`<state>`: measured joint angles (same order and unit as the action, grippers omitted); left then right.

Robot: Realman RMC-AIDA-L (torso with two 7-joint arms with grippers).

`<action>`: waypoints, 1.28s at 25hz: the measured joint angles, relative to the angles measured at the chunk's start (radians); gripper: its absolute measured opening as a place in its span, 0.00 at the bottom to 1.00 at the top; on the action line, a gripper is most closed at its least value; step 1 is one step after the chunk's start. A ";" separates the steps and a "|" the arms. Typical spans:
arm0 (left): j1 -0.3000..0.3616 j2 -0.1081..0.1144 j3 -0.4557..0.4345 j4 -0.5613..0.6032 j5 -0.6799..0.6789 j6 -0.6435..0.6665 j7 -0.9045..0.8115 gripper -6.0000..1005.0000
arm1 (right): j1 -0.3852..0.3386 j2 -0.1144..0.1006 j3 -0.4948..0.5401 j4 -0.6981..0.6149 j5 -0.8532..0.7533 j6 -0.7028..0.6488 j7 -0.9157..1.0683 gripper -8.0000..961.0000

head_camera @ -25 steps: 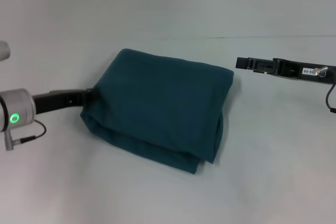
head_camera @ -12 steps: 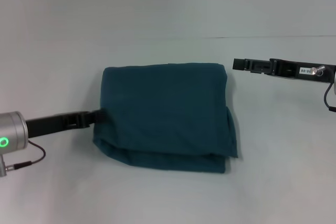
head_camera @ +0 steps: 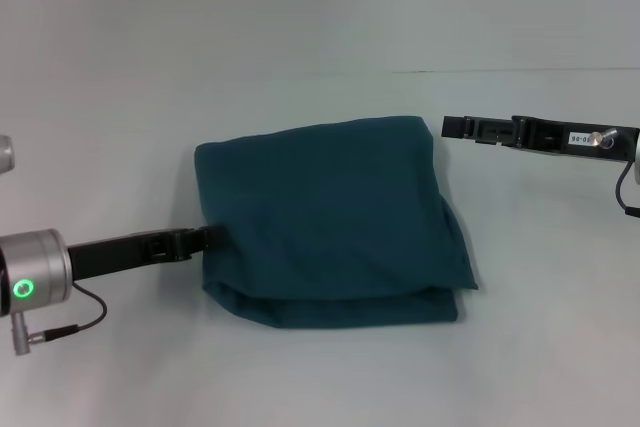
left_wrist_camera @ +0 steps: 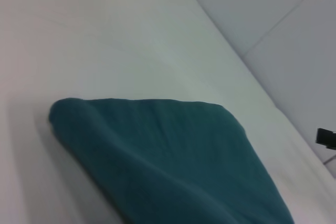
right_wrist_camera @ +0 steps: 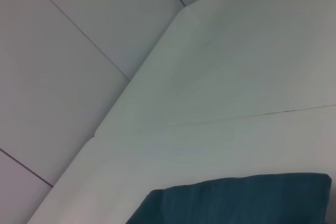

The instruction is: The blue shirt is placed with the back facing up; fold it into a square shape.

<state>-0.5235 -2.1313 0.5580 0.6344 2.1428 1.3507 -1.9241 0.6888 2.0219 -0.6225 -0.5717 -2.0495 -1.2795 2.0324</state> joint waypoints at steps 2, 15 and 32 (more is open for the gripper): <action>0.004 0.004 -0.003 0.003 0.000 0.014 -0.003 0.13 | 0.000 0.000 0.000 0.000 0.000 0.000 0.000 0.95; 0.035 0.031 -0.087 0.058 0.006 0.075 0.055 0.27 | -0.006 -0.005 0.003 0.001 0.005 0.001 0.001 0.95; -0.045 0.021 -0.085 0.043 -0.139 0.138 0.197 0.86 | -0.019 -0.004 0.016 -0.004 0.014 -0.008 -0.125 0.95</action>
<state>-0.5683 -2.1108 0.4731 0.6774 2.0040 1.4887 -1.7276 0.6699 2.0184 -0.6067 -0.5757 -2.0351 -1.2879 1.9071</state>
